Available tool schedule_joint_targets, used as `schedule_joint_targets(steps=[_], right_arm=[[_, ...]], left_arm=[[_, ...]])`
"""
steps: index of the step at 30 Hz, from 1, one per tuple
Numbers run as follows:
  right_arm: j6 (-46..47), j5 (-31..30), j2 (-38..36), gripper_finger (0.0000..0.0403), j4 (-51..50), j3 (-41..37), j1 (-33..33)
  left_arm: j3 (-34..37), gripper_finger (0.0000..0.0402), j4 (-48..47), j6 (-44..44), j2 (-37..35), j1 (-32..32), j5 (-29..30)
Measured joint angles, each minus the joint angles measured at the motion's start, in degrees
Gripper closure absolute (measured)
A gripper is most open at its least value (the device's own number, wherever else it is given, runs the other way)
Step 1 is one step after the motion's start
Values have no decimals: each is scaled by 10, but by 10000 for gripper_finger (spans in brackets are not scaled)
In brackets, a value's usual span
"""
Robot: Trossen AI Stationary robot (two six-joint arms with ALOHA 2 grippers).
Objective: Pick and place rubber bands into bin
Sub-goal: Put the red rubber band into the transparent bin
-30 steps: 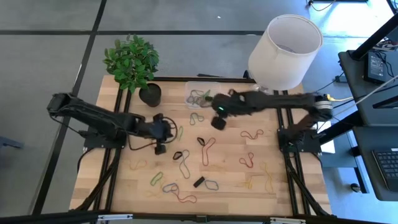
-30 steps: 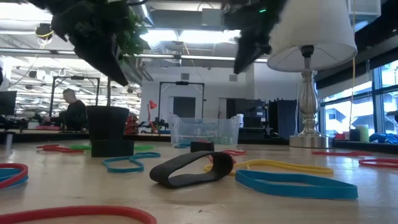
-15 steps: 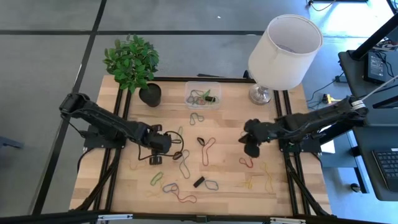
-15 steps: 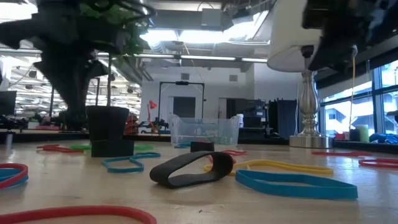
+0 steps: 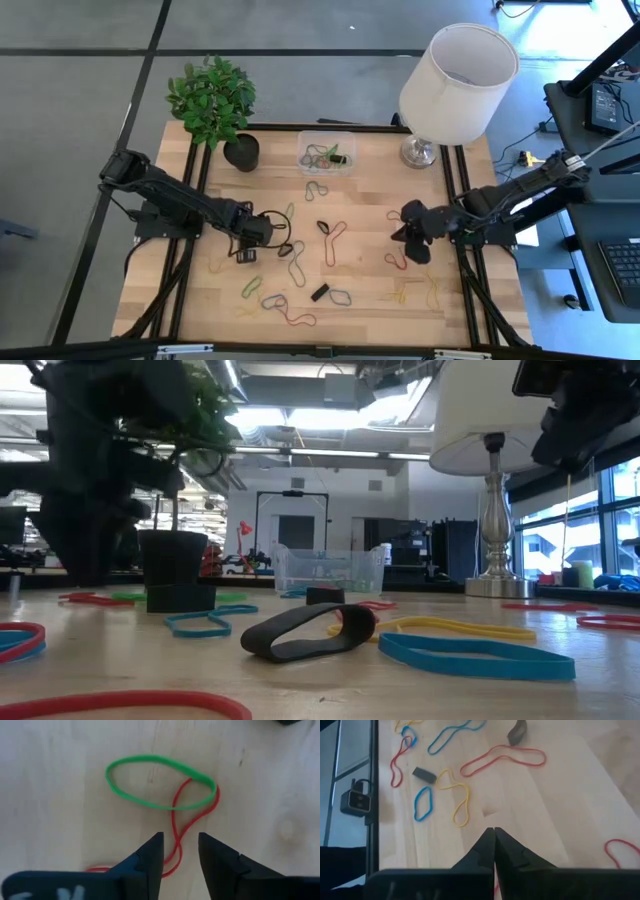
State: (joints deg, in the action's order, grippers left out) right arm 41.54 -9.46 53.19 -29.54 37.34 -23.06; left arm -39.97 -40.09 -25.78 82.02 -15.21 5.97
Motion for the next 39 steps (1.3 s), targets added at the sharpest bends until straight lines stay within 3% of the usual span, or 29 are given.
schedule_joint_targets(steps=[8, 14, 19, 28, 33, 39], right_arm=[[-1, 0, 0, 392, -3, 0, -29], [-16, 0, 0, 392, -4, 0, -35], [-38, -1, 0, 392, -7, 0, -35], [-49, -23, 2, 391, -12, 0, -35], [-58, -22, 2, 391, -11, 0, -35], [-60, -35, 2, 391, -10, 0, -35]], left_arm=[[23, 314, 38, -7, 44, 1, -20], [9, 392, 16, -88, 44, 1, -22], [-54, 398, -69, -97, 18, -2, -72], [-188, 398, -216, -126, 10, -5, -65], [-248, 398, -226, -146, 10, -5, -57], [-302, 399, -208, -141, 15, 5, -2]])
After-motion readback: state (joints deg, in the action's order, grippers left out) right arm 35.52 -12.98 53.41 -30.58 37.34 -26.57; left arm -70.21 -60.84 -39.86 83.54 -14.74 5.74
